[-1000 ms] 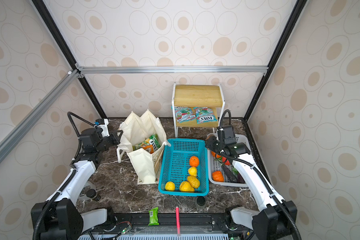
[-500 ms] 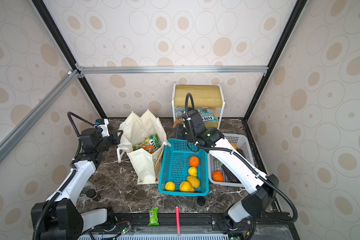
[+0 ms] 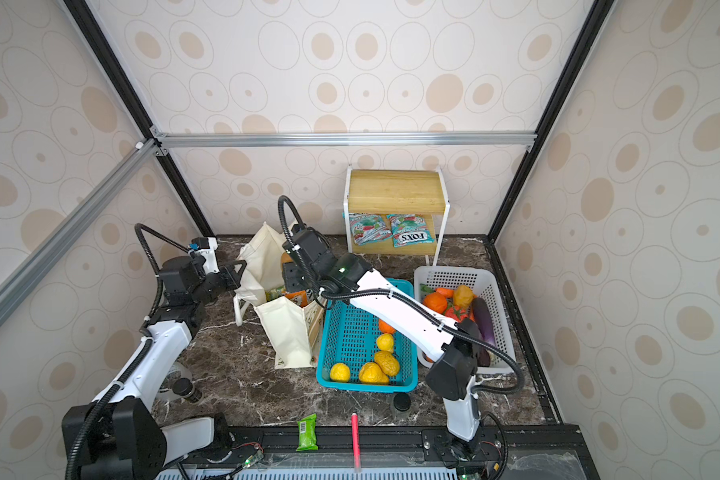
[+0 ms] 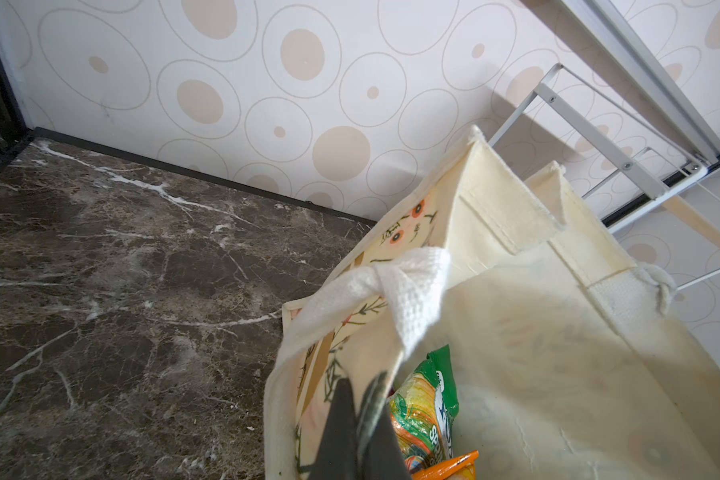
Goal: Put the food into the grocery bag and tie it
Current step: 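Carry the potato with the right gripper over the tote bag opening, then lower the potato into the tote bag and open the right gripper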
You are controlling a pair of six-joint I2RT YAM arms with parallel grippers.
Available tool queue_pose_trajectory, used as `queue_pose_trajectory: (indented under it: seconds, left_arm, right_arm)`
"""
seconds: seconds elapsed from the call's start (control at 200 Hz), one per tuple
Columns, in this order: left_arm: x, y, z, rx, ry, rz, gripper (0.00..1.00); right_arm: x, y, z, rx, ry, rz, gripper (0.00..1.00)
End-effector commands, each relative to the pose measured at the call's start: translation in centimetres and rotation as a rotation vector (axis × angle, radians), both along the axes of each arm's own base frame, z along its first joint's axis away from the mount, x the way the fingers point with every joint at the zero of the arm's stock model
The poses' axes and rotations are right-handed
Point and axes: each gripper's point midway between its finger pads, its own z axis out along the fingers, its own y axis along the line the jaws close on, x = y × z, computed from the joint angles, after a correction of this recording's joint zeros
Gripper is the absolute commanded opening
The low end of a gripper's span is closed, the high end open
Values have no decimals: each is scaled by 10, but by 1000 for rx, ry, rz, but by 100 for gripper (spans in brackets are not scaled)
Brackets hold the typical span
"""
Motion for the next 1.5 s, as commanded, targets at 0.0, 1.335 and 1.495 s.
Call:
queue_pose_trajectory:
  seconds: [0.0, 1.335, 1.495]
  left_arm:
    - [-2, -7, 5, -22, -10, -33, 0]
    - [-3, -6, 7, -17, -17, -30, 0]
    - [-2, -6, 7, -12, -15, -24, 0]
  right_arm:
    - [2, 8, -33, -97, 44, 28, 48]
    - [13, -15, -111, -337, 121, -67, 100]
    - [6, -35, -64, -301, 39, -91, 100]
